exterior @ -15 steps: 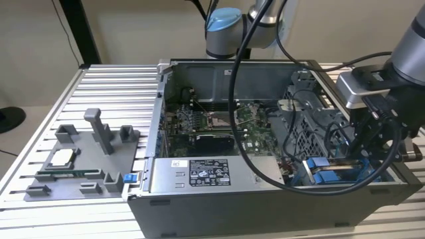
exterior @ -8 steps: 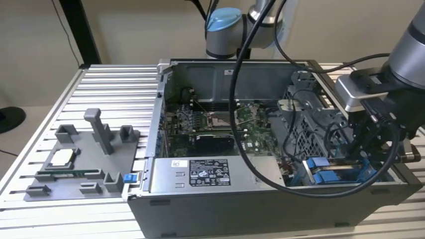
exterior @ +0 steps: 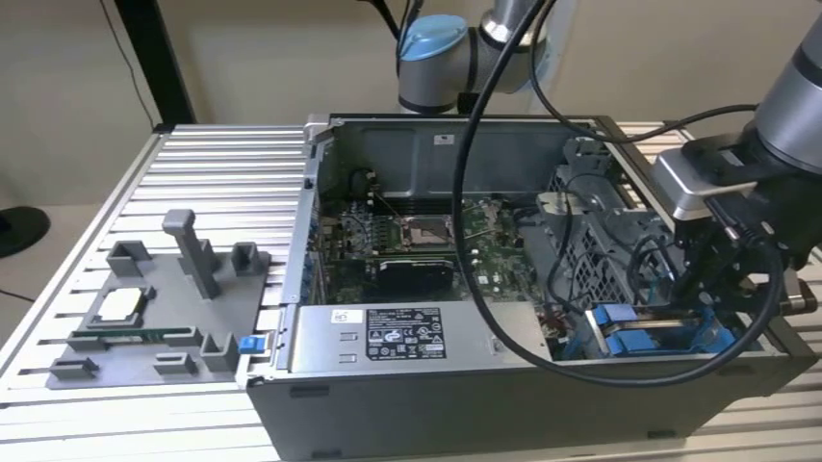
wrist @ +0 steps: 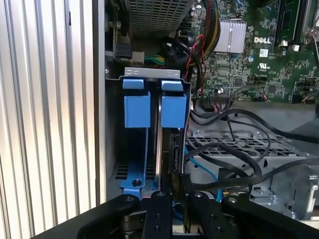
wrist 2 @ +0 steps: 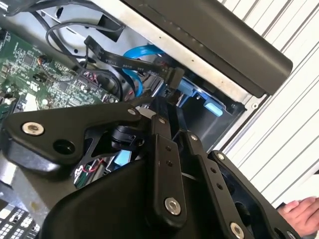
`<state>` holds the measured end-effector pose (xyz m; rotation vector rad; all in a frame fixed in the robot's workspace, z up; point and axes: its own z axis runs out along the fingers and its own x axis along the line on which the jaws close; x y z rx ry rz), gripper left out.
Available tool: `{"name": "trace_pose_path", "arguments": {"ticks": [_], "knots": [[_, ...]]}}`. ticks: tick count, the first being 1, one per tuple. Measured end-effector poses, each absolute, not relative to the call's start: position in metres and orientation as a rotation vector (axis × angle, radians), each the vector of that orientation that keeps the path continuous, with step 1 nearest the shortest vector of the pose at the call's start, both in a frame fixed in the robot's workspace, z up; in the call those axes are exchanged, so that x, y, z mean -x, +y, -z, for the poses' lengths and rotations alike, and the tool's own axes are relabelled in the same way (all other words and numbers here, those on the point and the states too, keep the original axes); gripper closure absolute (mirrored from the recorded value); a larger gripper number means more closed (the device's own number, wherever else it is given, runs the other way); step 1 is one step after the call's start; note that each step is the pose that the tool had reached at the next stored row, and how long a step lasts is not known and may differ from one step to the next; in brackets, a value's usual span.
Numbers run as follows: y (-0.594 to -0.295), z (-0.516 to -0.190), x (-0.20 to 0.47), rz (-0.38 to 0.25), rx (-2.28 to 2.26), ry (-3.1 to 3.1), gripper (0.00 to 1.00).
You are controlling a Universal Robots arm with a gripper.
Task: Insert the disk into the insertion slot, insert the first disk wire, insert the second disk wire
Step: 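Insert the first disk wire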
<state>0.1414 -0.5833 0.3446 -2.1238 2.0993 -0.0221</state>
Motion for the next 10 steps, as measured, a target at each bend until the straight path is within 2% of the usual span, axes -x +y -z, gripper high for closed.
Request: {"name": "trace_pose_path", "arguments": {"ticks": [10], "knots": [[-0.5807,-0.3406,-0.1445,-0.001,2.133,2.106,1.0]]}}
